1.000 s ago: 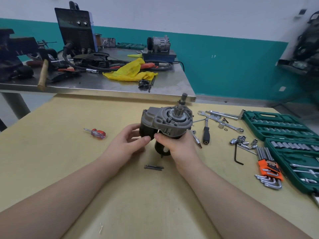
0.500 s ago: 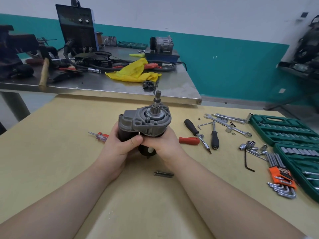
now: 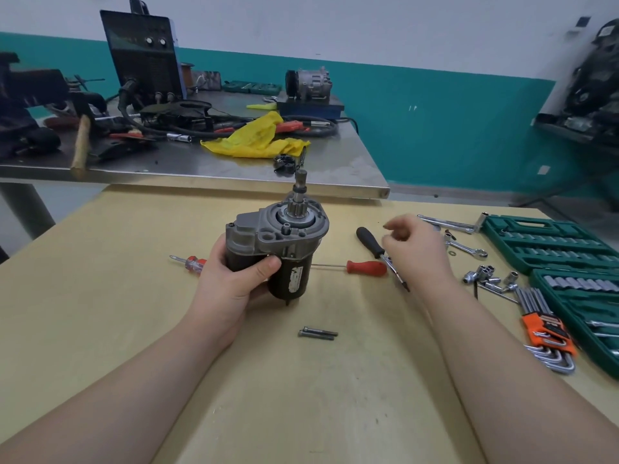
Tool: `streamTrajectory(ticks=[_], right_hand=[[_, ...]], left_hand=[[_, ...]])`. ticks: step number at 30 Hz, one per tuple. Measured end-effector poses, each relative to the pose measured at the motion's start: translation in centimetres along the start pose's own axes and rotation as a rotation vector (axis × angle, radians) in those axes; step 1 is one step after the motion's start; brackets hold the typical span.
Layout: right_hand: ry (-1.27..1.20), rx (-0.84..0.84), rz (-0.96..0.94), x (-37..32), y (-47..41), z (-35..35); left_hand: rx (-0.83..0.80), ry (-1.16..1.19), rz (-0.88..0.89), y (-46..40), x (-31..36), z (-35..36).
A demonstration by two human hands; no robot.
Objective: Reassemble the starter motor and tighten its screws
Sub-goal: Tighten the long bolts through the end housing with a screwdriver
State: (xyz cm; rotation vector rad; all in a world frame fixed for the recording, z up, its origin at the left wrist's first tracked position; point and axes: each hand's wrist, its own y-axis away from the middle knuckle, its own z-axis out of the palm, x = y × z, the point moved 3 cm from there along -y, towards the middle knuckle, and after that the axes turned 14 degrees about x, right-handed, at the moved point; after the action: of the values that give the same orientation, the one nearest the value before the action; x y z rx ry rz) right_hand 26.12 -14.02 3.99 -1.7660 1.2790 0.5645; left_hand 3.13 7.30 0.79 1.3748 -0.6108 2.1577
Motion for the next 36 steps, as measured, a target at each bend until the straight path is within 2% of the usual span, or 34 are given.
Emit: streamTrajectory(ticks=[4, 13, 15, 17, 19, 21, 24, 29, 36], right_hand=[[0.262, 0.067, 0.066, 3.6, -1.9, 0.1], [0.302, 0.039, 0.199, 6.3, -3.8, -0.3], [0.178, 0.105, 0.279, 6.4, -3.7, -0.7], [-0.128, 0.152, 0.408, 6.2, -3.4, -0.9], [-0.459, 0.095, 0.466, 5.3, -3.0, -0.7], [-0.570, -0.009, 0.348, 3.9, -2.6, -0.5], [-0.560, -0.148, 0.183, 1.8, -1.5, 0.1], [-0.680, -0.341, 0.099, -1.0, 0.2, 0.7], [-0.695, -0.464, -0.010, -3.1, 1.1, 0.3]], left_hand=[[0.012, -0.001, 0.009, 0.5, 0.2, 0.1], [0.017, -0.039, 0.045, 1.6, 0.4, 0.2], [0.022, -0.061, 0.047, 1.6, 0.4, 0.0], [0.033, -0.083, 0.052, 1.5, 0.4, -0.1], [0.041, -0.096, 0.059, 1.5, 0.4, -0.2], [0.040, -0.101, 0.061, 1.4, 0.4, -0.2], [0.038, -0.098, 0.060, 1.3, 0.3, -0.2], [0.040, -0.104, 0.072, 1.2, 0.3, -0.2], [0.059, -0.115, 0.065, 1.1, 0.3, -0.3]])
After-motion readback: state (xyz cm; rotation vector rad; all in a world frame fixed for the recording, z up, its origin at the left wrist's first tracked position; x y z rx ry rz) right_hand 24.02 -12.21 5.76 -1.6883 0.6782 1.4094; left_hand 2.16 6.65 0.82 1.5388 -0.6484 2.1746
